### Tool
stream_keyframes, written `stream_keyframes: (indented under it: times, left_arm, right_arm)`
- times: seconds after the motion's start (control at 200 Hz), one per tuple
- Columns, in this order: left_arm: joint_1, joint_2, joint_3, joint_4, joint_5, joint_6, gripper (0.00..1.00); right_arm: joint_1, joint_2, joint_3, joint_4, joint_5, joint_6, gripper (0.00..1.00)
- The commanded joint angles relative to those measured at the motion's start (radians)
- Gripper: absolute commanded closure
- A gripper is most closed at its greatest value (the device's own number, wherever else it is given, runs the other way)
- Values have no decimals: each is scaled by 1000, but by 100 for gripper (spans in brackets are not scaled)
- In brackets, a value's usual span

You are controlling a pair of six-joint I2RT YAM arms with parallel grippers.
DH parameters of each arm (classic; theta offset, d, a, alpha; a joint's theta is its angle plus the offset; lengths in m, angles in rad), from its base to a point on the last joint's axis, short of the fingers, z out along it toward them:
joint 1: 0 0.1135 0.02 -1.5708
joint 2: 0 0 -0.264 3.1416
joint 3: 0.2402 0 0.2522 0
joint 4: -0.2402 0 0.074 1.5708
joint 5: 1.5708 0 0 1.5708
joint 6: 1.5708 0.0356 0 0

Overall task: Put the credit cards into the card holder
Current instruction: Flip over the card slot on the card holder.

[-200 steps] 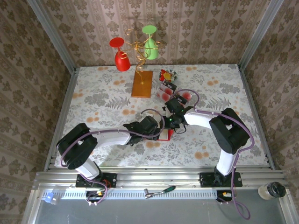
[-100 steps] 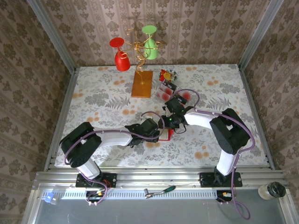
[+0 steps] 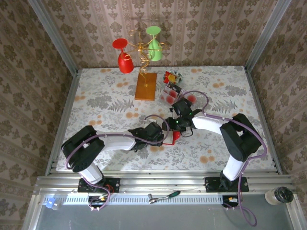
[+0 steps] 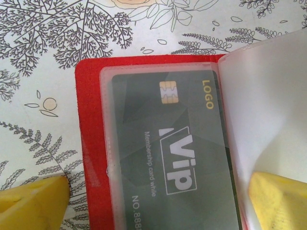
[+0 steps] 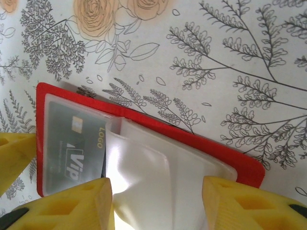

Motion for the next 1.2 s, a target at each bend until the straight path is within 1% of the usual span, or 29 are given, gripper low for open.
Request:
stream_keyframes:
  times: [0.0, 0.105, 0.49, 0.59, 0.68, 0.78, 0.875, 0.95, 1.015, 1.04, 1.14, 1.16, 1.195]
  left_arm:
    - [-1, 22, -29, -15, -4, -16, 3]
    - [-1, 21, -27, -17, -4, -15, 3]
    - [-2, 17, -31, -13, -2, -16, 3]
    - [-1, 11, -28, -17, -2, -16, 3]
    - [-1, -21, -19, -36, -7, -6, 3]
    - [12, -107, -10, -81, -25, 12, 3]
    - [51, -197, -13, -129, -28, 15, 3]
    - [89, -261, -24, -154, -20, 24, 2]
    - [119, -308, -41, -162, -11, 32, 2]
    - [130, -326, -48, -163, -8, 36, 2]
    - [169, -381, -78, -167, -1, 40, 2]
    - [175, -391, -85, -166, 1, 42, 2]
    - [184, -405, -95, -166, 5, 44, 2]
  right_arm:
    - [-2, 1, -11, -4, 18, 16, 44]
    - [-2, 12, -2, 3, 4, 17, 44]
    - [1, 42, 36, 22, -81, 3, 56]
    - [1, 42, 36, 35, -111, 7, 56]
    - [2, 36, 35, 45, -148, 14, 49]
    - [12, 10, 28, 50, -164, 27, 44]
    - [30, -15, 30, 40, -158, 40, 42]
    - [51, -21, 38, 32, -146, 55, 35]
    - [67, -18, 50, 33, -139, 68, 33]
    - [74, -14, 56, 33, -139, 74, 30]
    - [101, 12, 90, 40, -128, 100, 27]
    - [106, 18, 99, 40, -128, 104, 20]
    - [114, 29, 113, 41, -123, 110, 18]
